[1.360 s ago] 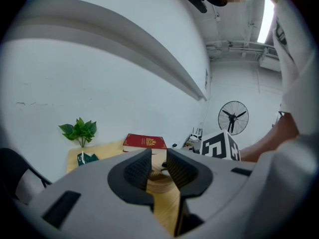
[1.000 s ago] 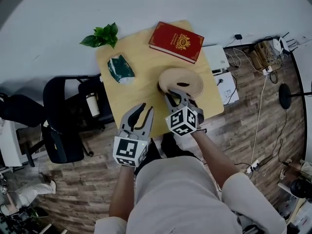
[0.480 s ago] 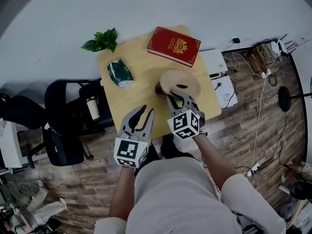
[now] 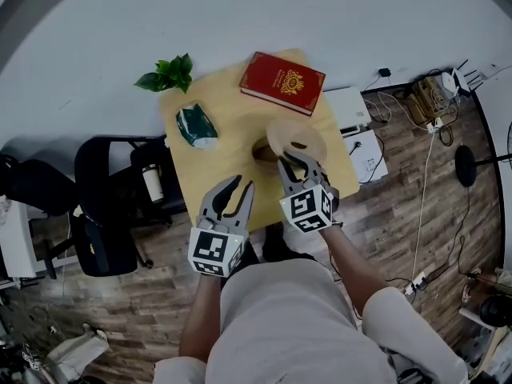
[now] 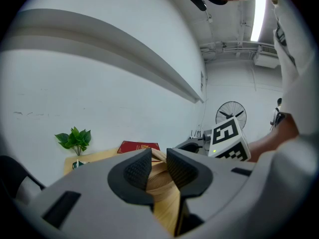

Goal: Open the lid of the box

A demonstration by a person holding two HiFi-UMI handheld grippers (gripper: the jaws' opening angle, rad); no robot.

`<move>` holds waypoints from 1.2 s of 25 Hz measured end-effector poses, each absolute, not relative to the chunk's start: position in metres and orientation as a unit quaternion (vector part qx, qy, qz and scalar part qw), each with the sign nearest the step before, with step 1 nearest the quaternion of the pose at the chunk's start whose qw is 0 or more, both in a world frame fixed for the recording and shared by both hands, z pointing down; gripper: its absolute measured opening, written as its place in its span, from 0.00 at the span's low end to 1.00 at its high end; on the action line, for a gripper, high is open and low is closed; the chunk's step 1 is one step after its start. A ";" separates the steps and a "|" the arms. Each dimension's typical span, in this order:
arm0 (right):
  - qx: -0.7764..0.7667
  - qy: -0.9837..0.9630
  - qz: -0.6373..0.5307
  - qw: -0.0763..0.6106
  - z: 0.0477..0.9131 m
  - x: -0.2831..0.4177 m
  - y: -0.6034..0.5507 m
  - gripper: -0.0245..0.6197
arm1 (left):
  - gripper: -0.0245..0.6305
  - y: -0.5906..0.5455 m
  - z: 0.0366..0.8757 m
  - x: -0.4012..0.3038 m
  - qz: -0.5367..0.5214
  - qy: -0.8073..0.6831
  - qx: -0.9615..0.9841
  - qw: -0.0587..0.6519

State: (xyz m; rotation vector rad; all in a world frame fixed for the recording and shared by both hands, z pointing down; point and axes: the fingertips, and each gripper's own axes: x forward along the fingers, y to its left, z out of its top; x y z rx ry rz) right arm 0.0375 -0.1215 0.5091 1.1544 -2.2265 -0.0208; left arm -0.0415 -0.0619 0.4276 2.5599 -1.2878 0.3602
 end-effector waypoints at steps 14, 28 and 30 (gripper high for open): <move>0.442 -0.851 -0.014 0.282 0.473 0.046 -0.111 0.12 | 0.17 -0.059 0.417 -0.032 0.115 -0.439 0.884 0.116; 0.422 -0.879 0.006 0.221 0.427 0.031 -0.097 0.12 | 0.17 -0.059 0.410 -0.033 0.109 -0.446 0.881 0.114; 0.419 -0.883 0.011 0.212 0.422 0.027 -0.097 0.12 | 0.17 -0.059 0.409 -0.035 0.108 -0.449 0.880 0.114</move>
